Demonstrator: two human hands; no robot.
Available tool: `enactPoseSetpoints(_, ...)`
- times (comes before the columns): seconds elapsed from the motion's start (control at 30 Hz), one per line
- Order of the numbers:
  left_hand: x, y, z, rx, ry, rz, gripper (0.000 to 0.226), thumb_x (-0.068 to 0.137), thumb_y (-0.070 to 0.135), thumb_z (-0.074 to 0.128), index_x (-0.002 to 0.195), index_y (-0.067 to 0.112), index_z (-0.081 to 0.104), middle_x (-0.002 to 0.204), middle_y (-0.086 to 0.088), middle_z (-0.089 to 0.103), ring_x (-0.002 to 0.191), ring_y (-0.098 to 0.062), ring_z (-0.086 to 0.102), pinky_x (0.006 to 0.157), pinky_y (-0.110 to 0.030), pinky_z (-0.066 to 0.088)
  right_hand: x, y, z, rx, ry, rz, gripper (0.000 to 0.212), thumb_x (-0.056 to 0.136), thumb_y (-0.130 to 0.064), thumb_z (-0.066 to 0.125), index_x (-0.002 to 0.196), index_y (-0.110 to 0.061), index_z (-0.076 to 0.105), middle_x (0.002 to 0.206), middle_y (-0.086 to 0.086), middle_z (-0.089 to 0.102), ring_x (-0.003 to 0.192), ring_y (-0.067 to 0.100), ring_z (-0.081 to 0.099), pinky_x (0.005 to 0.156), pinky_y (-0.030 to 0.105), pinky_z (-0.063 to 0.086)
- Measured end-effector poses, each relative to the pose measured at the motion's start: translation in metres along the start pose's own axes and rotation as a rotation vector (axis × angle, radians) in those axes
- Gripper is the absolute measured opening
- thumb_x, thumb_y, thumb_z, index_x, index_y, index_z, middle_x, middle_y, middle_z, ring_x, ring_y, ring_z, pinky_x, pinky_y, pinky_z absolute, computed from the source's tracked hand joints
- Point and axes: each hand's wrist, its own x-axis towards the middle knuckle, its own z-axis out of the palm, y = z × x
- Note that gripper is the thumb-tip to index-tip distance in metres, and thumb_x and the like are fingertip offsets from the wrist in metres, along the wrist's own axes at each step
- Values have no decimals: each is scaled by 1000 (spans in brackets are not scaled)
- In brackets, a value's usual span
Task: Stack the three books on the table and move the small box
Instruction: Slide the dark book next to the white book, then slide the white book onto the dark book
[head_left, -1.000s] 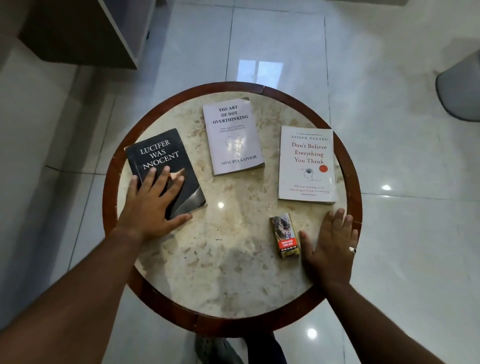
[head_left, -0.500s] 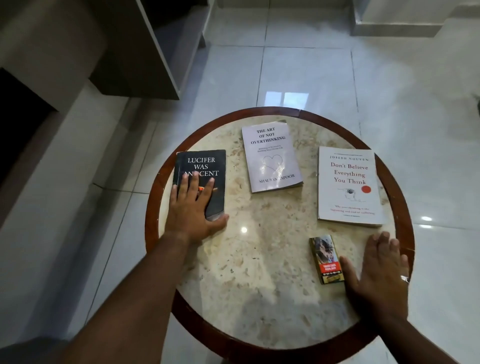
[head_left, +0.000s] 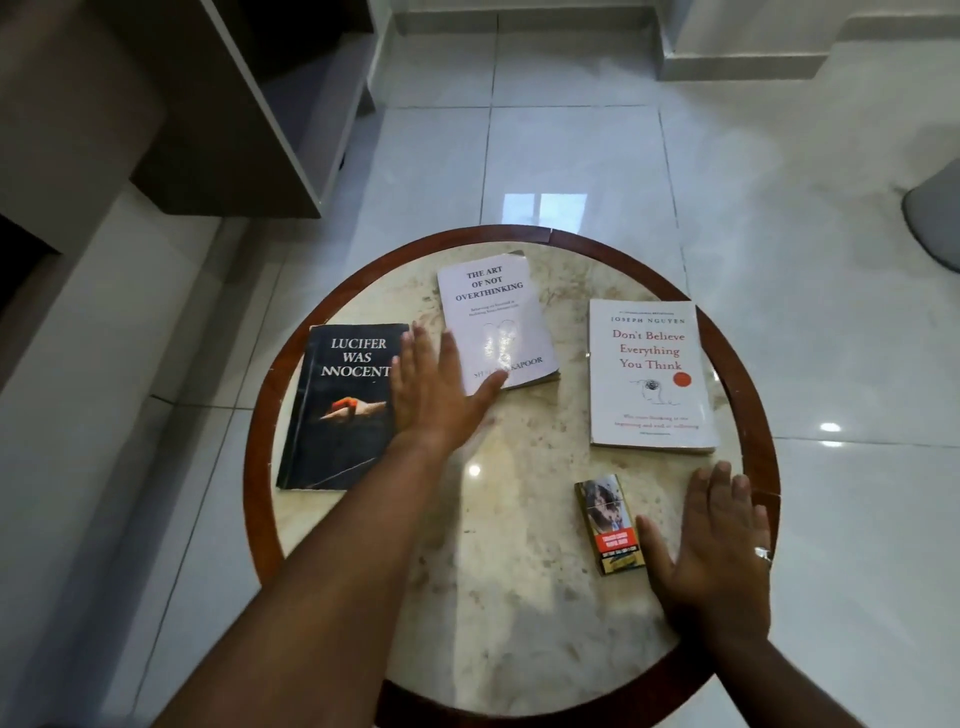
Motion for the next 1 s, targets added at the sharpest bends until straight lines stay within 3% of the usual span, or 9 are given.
enactPoseSetpoints(0.1,27,61,9,-54,-56,-144,110,70,91,26,156,26,3,163,-18,-14,149,-36,-15,118,-55,-4,-2,0,1,8,41,-12,96,89,-73,15,155,-4,24,164,20,21,153,37,17,122,55,15)
enactPoseSetpoints(0.23,46,96,15,-65,-56,-334,119,62,87,52,154,29,5,161,-26,-10,147,-46,-8,116,-64,5,2,3,6,9,63,-10,94,89,-72,20,156,-7,23,165,17,19,153,35,17,122,54,15)
enactPoseSetpoints(0.37,36,84,12,16,13,-259,102,53,82,60,139,36,30,144,-19,22,120,-41,30,96,-51,31,2,3,2,3,27,-2,92,87,-67,31,157,-7,20,166,17,17,153,35,14,123,55,14)
enactPoseSetpoints(0.53,16,61,6,-25,-36,-250,111,41,81,69,133,38,26,139,-15,18,116,-42,30,94,-53,34,1,0,-4,10,5,11,91,88,-66,32,156,-7,23,165,18,21,153,37,16,123,56,16)
enactPoseSetpoints(0.67,2,59,9,-51,15,-208,118,40,84,69,138,40,19,148,-16,10,121,-44,28,96,-53,35,2,-1,-4,15,3,8,90,89,-66,29,156,-8,22,165,16,18,153,34,13,123,52,11)
enactPoseSetpoints(0.8,-13,50,-7,-46,7,-144,131,42,95,56,148,42,2,151,-17,5,128,-44,22,103,-55,32,0,9,0,48,20,-13,90,88,-66,30,157,-12,11,167,13,11,154,30,7,125,50,5)
enactPoseSetpoints(0.9,-23,18,-40,-99,41,-195,135,39,101,48,149,42,-2,146,-16,11,125,-41,26,104,-54,32,-2,10,2,49,11,-18,90,89,-68,28,158,-14,6,168,12,8,155,29,5,124,52,7)
enactPoseSetpoints(1.0,-29,-29,-70,-89,19,-299,137,39,101,46,149,40,-6,148,-12,9,130,-41,23,106,-55,30,-2,7,3,37,14,-10,92,89,-71,22,157,-9,16,167,15,13,154,34,11,124,51,8)
